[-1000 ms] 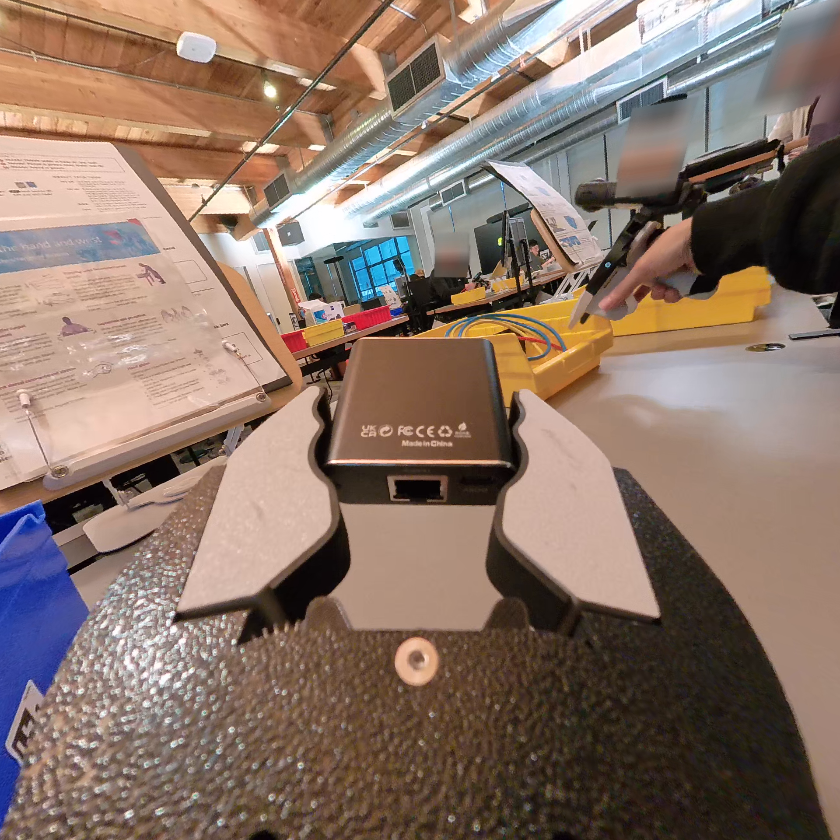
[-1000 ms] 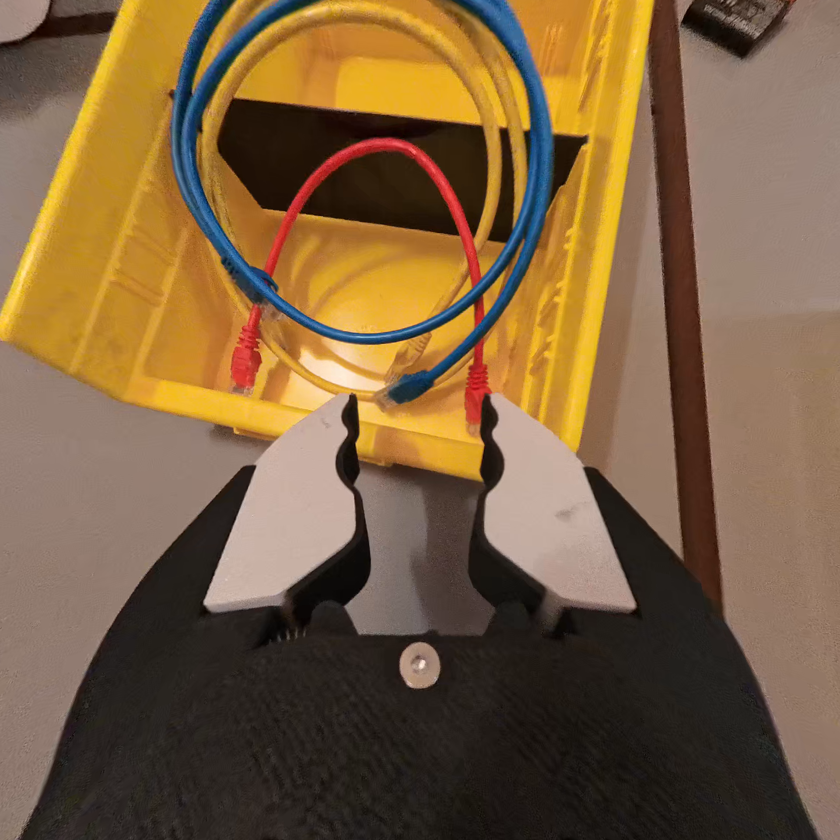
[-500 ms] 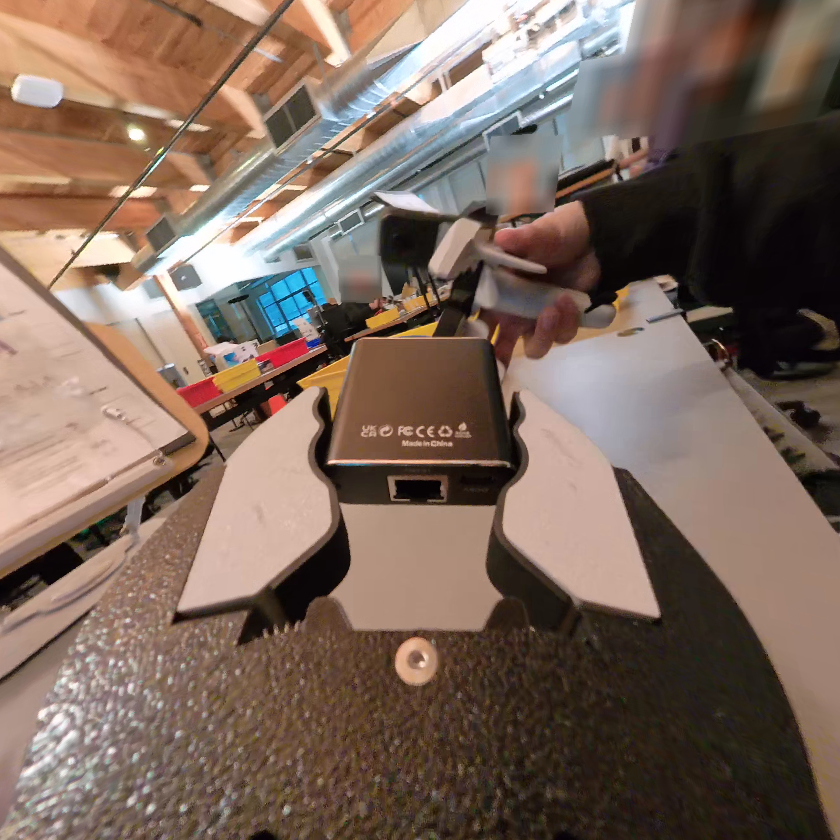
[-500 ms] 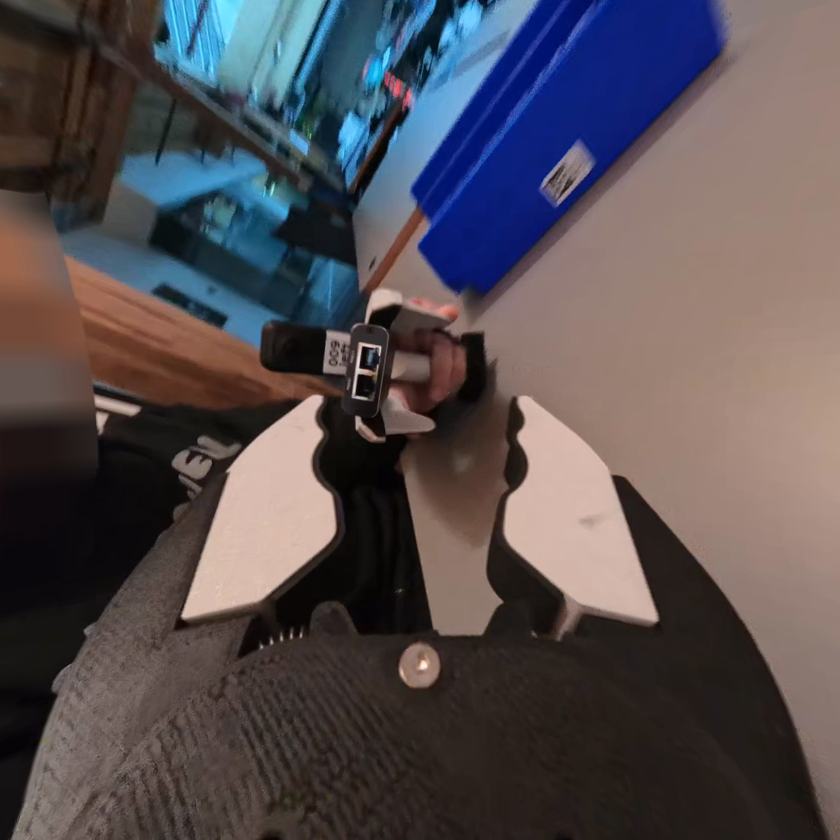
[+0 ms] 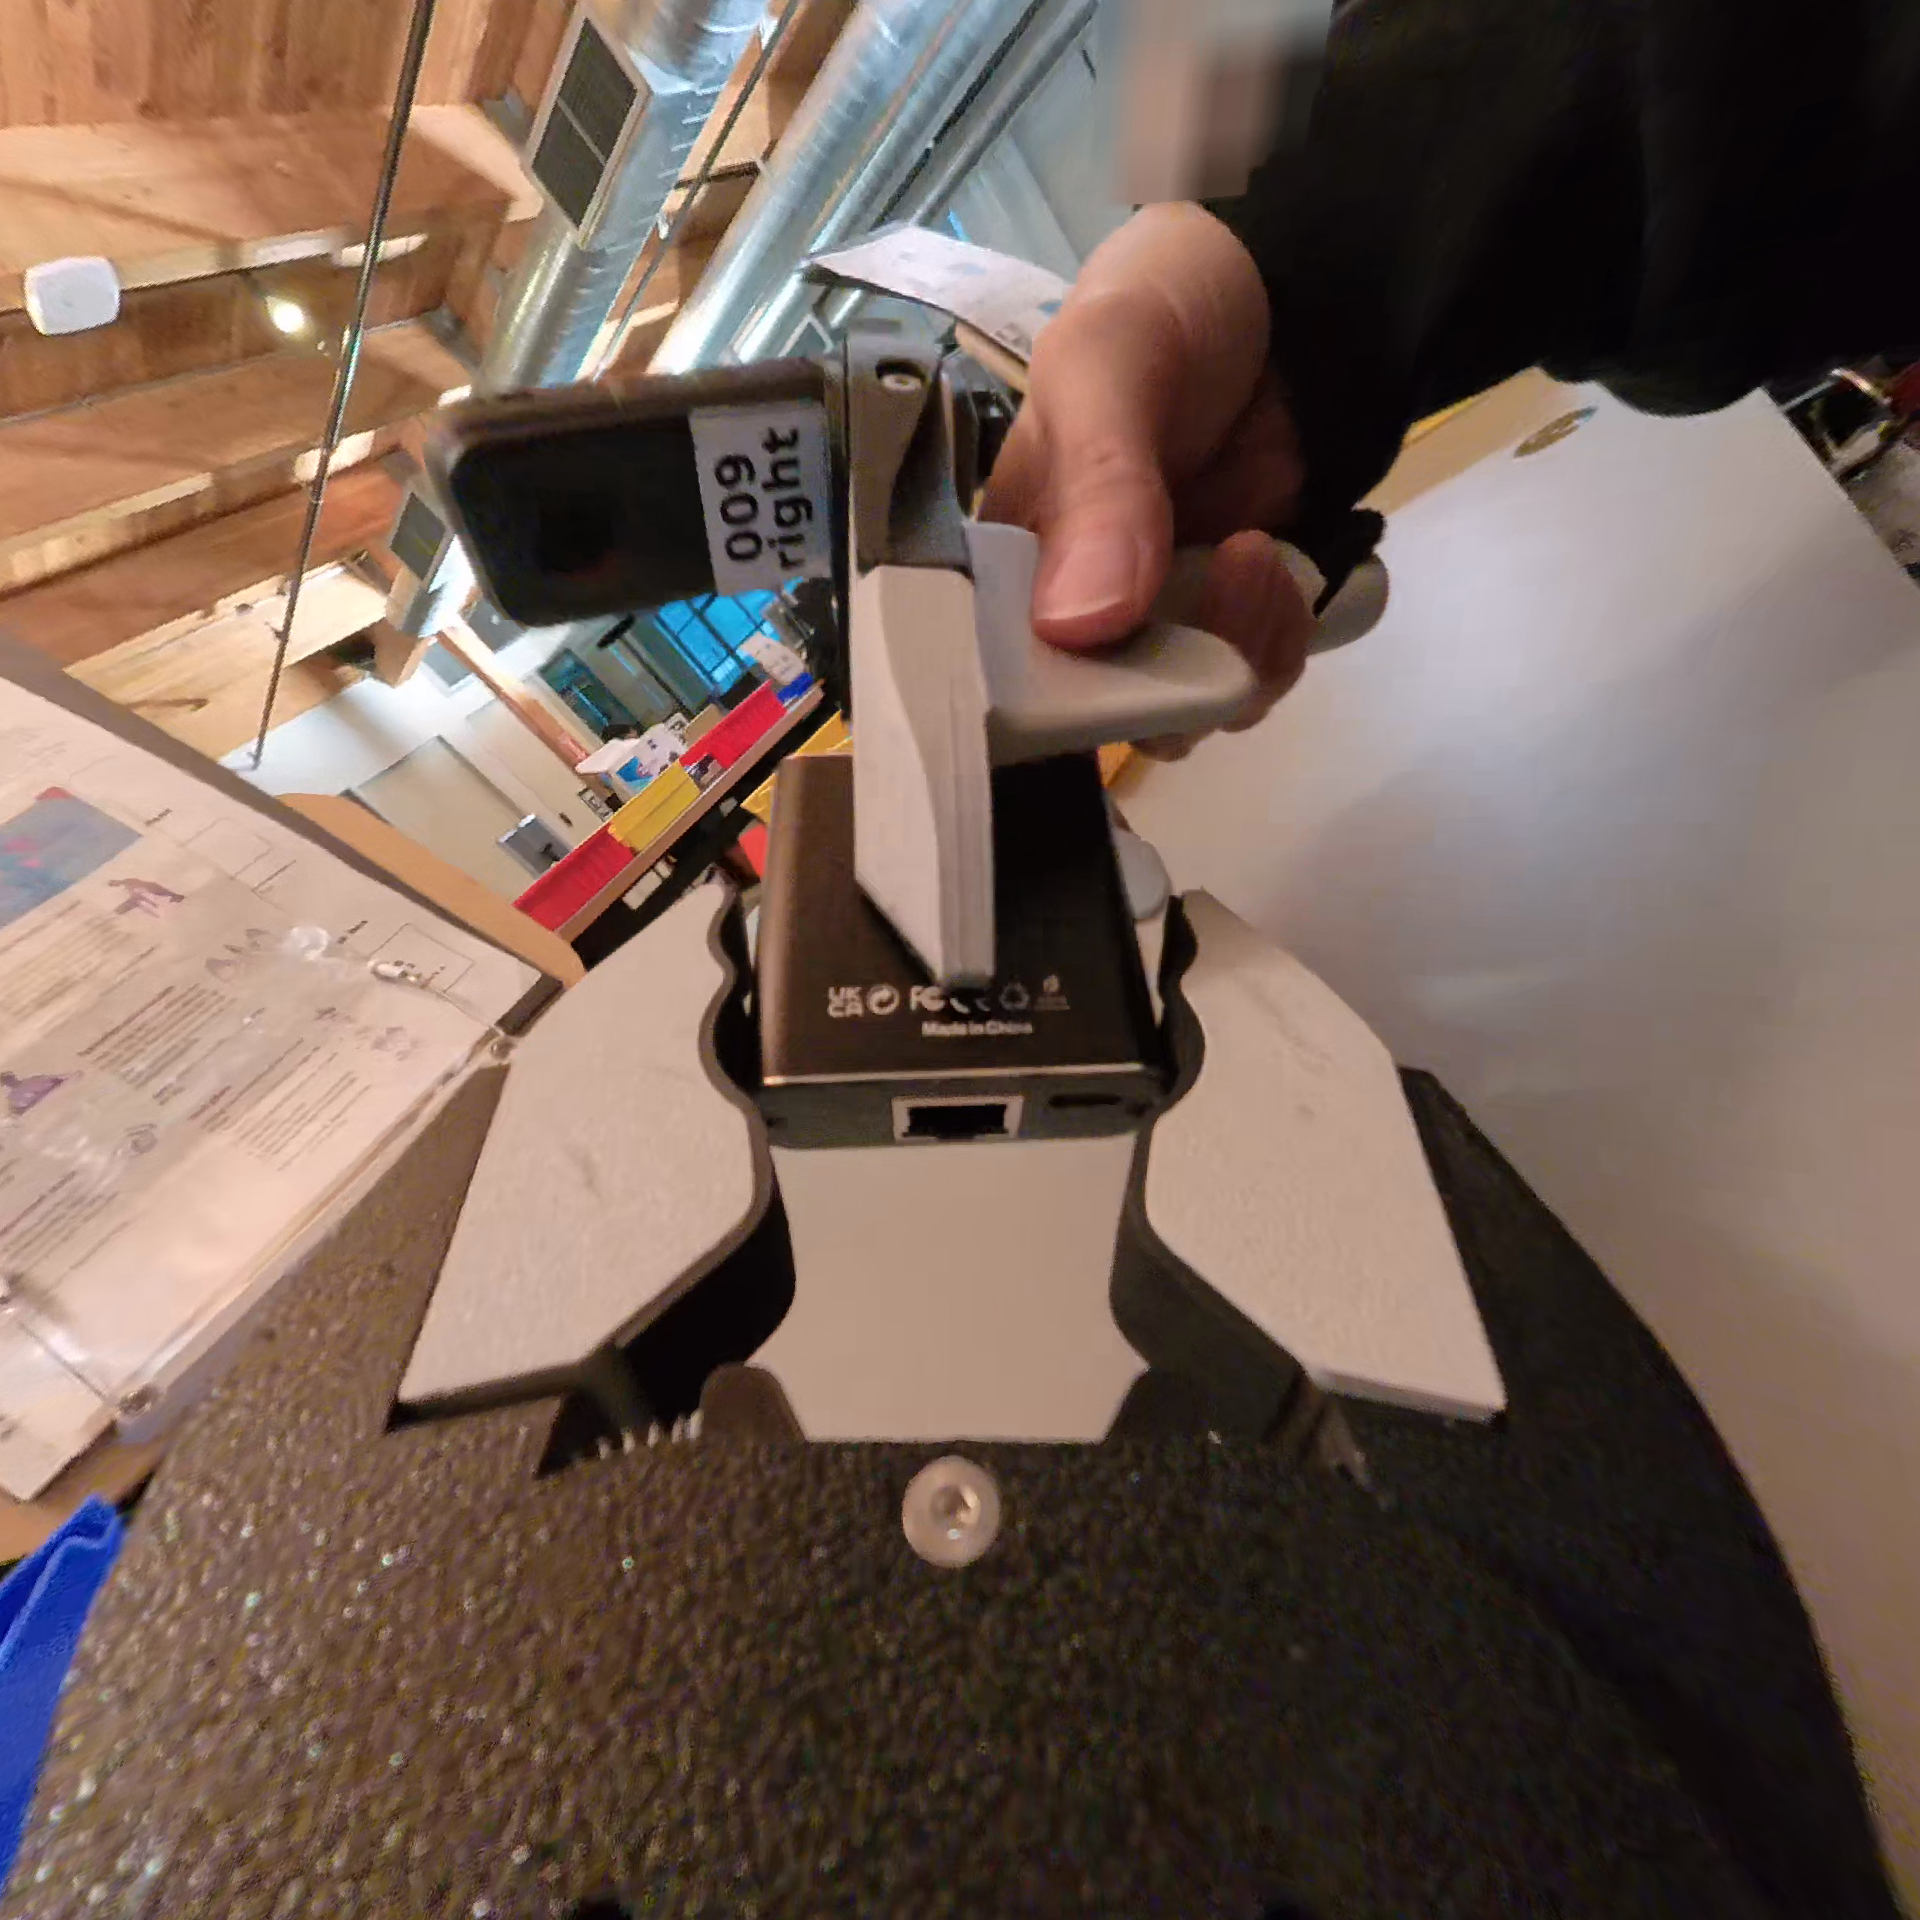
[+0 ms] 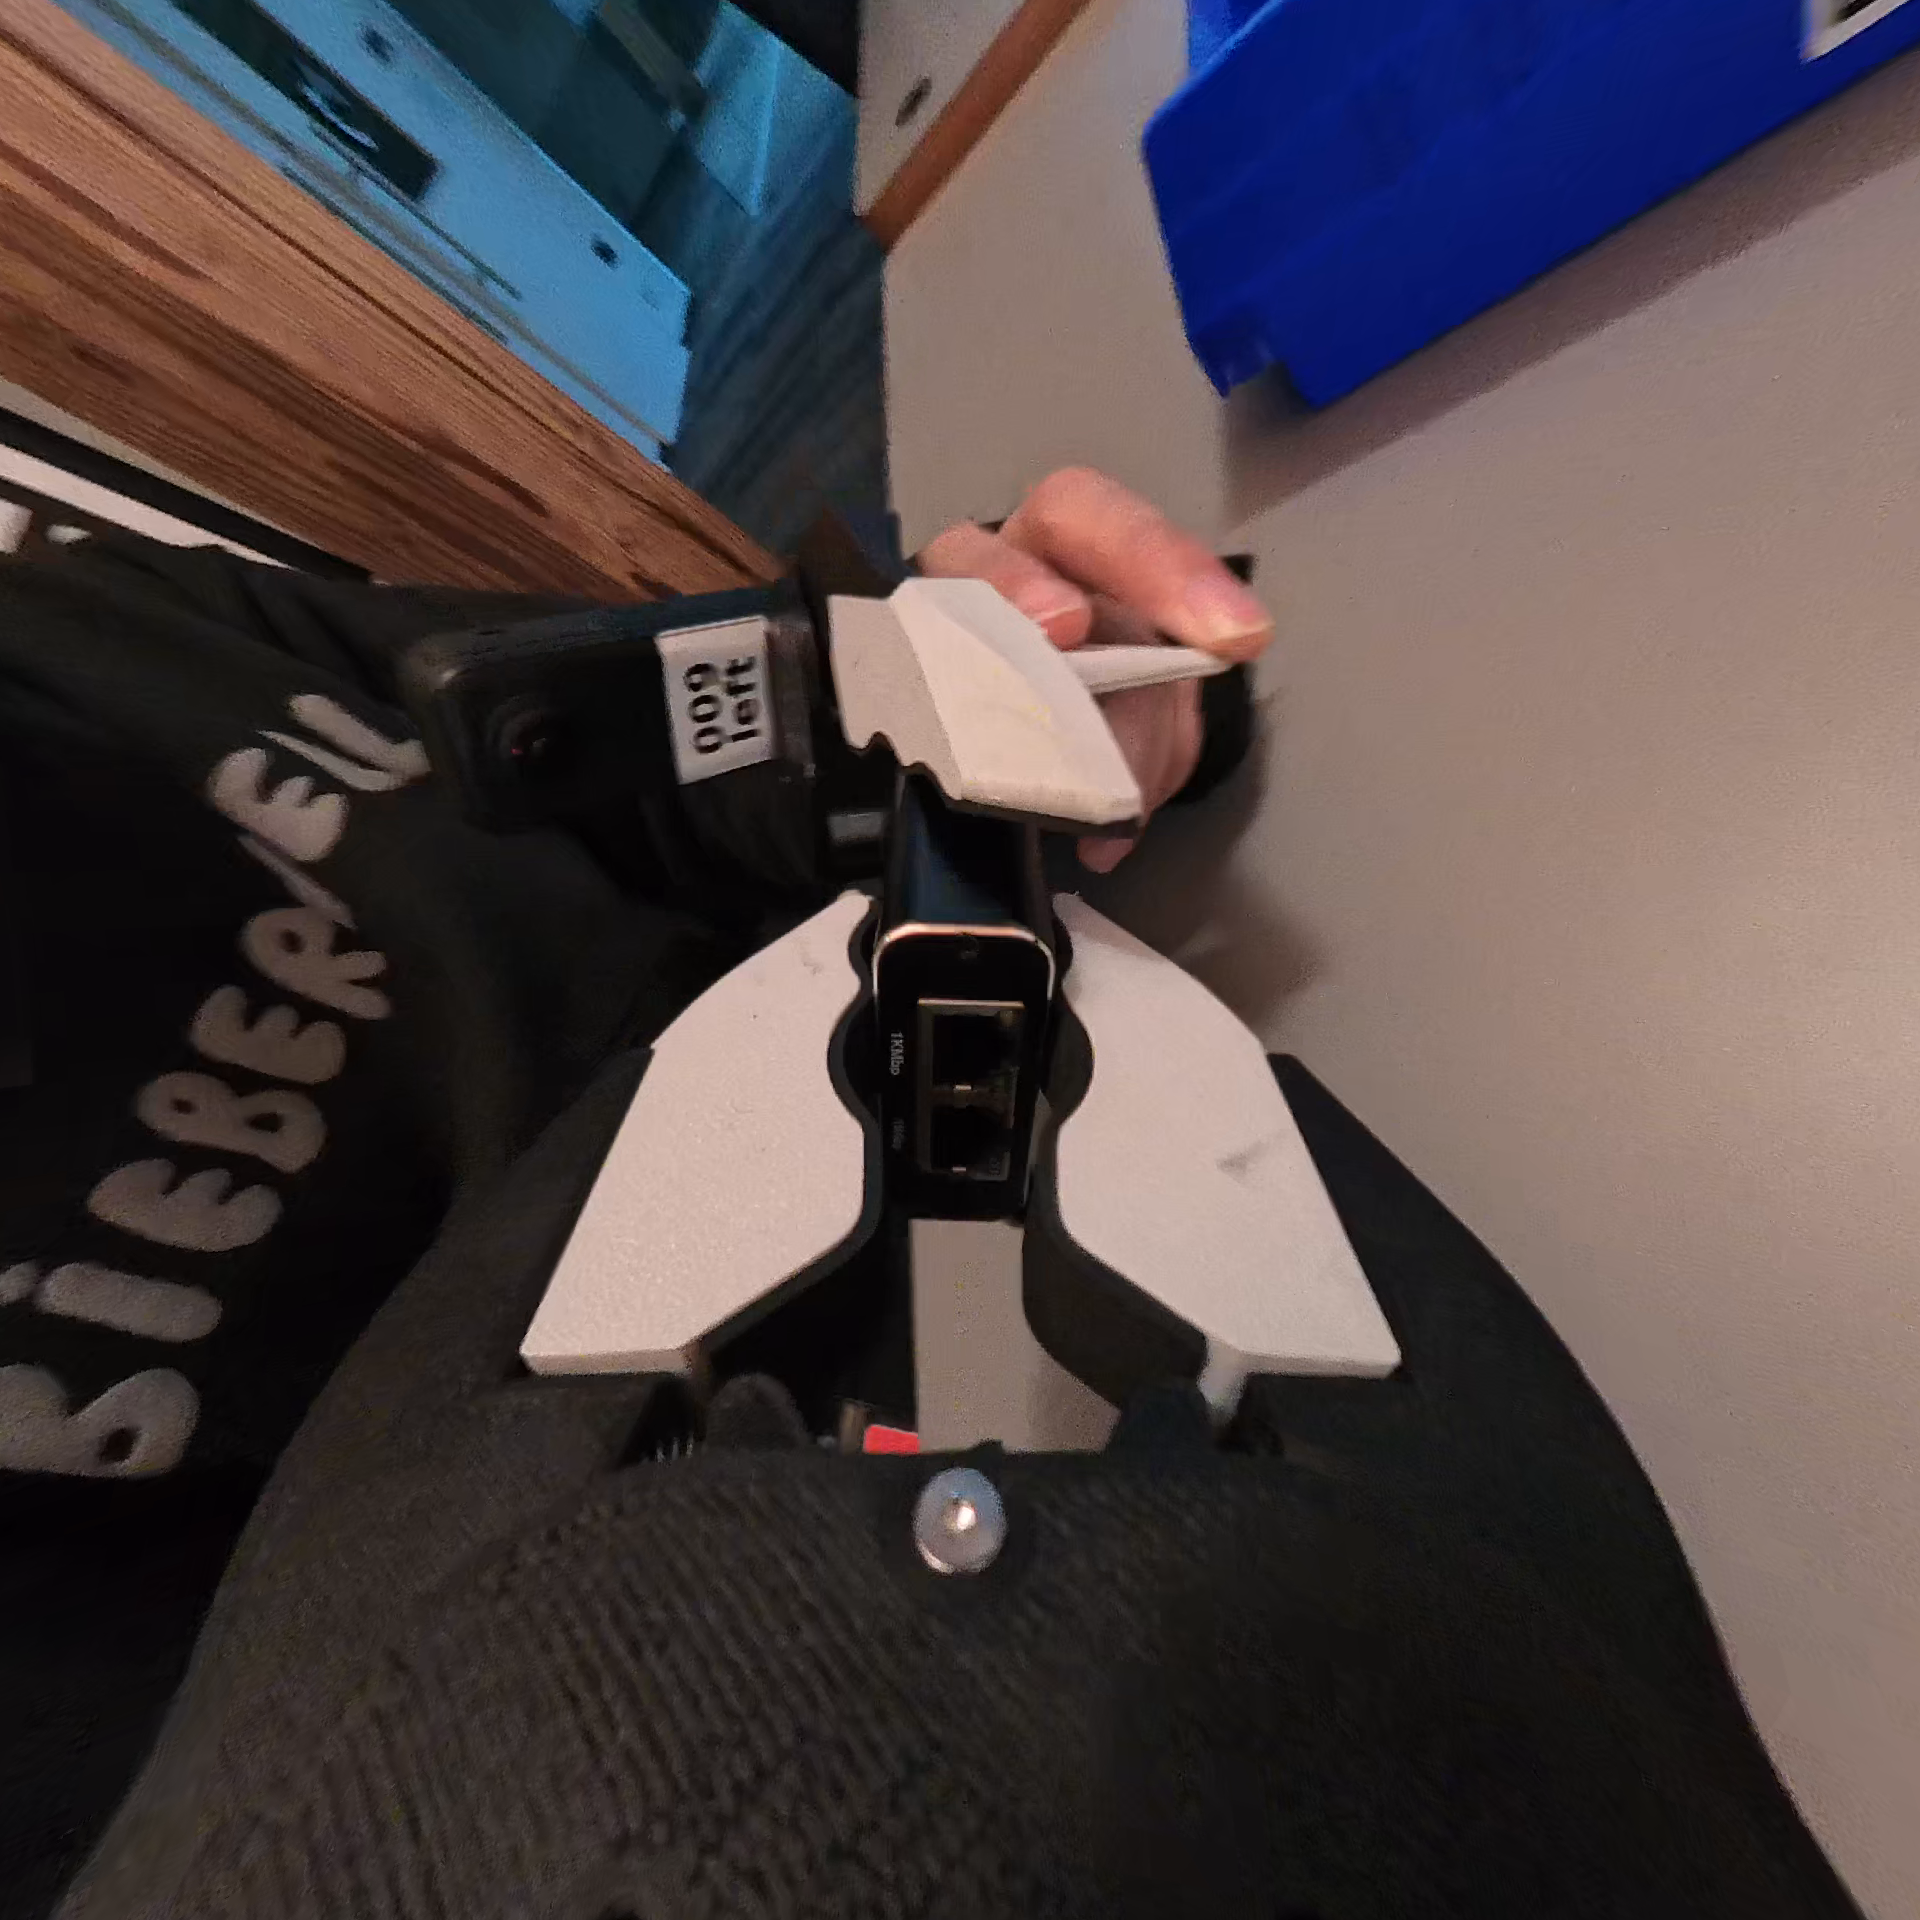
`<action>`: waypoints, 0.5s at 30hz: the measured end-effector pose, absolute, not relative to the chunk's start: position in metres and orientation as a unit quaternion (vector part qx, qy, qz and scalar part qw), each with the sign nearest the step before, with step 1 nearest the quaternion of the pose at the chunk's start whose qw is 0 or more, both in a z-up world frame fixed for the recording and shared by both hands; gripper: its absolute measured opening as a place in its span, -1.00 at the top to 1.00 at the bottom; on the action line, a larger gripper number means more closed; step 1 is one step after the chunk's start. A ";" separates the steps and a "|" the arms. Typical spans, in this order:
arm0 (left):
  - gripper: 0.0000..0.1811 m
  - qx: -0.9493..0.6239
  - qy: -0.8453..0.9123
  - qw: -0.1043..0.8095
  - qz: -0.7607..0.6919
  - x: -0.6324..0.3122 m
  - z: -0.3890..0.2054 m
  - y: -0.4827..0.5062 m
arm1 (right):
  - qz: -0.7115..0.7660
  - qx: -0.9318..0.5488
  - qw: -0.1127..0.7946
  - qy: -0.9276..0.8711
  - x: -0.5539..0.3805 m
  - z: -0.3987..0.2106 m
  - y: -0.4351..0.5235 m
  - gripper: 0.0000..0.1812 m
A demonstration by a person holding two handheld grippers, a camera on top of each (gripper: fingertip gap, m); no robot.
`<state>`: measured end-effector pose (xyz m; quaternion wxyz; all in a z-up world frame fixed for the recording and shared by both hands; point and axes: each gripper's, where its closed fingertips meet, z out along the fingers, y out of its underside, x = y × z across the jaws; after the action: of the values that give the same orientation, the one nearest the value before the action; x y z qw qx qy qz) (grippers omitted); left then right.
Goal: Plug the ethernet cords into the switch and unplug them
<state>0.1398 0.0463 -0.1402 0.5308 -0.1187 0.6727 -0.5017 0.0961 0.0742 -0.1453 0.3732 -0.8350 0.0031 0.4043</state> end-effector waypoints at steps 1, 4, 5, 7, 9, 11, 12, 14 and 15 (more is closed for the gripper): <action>0.16 -0.127 0.666 0.531 -0.508 0.140 -0.138 0.048 | 0.370 -0.852 0.370 0.007 0.107 -0.147 0.075 0.71; 0.11 -0.153 0.645 0.520 -0.538 0.138 -0.131 0.054 | 0.214 -0.906 0.365 0.019 0.171 -0.143 0.067 0.71; 0.11 -0.165 0.639 0.515 -0.548 0.139 -0.131 0.058 | 0.155 -0.918 0.363 0.035 0.200 -0.136 0.061 0.71; 0.12 -0.187 0.629 0.502 -0.563 0.142 -0.130 0.065 | 0.016 -0.938 0.342 0.052 0.267 -0.118 0.044 0.71; 0.14 -0.206 0.617 0.491 -0.580 0.143 -0.128 0.070 | -0.174 -0.939 0.285 0.079 0.353 -0.096 0.012 0.71; 0.17 -0.217 0.607 0.482 -0.594 0.143 -0.126 0.073 | -0.326 -0.919 0.202 0.092 0.430 -0.071 -0.026 0.72; 0.18 -0.221 0.604 0.478 -0.598 0.144 -0.126 0.073 | -0.383 -0.905 0.160 0.089 0.462 -0.062 -0.043 0.72; 0.19 -0.224 0.603 0.475 -0.600 0.145 -0.127 0.074 | -0.433 -0.895 0.072 0.079 0.507 -0.060 -0.074 0.71; 0.19 -0.225 0.603 0.474 -0.601 0.145 -0.127 0.074 | -0.447 -0.891 0.038 0.073 0.524 -0.064 -0.085 0.71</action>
<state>0.1447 0.0740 -0.1270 0.4743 -0.2249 0.6031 -0.6006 0.5242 -0.0853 -0.0637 0.0385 -0.8910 0.0729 -0.4465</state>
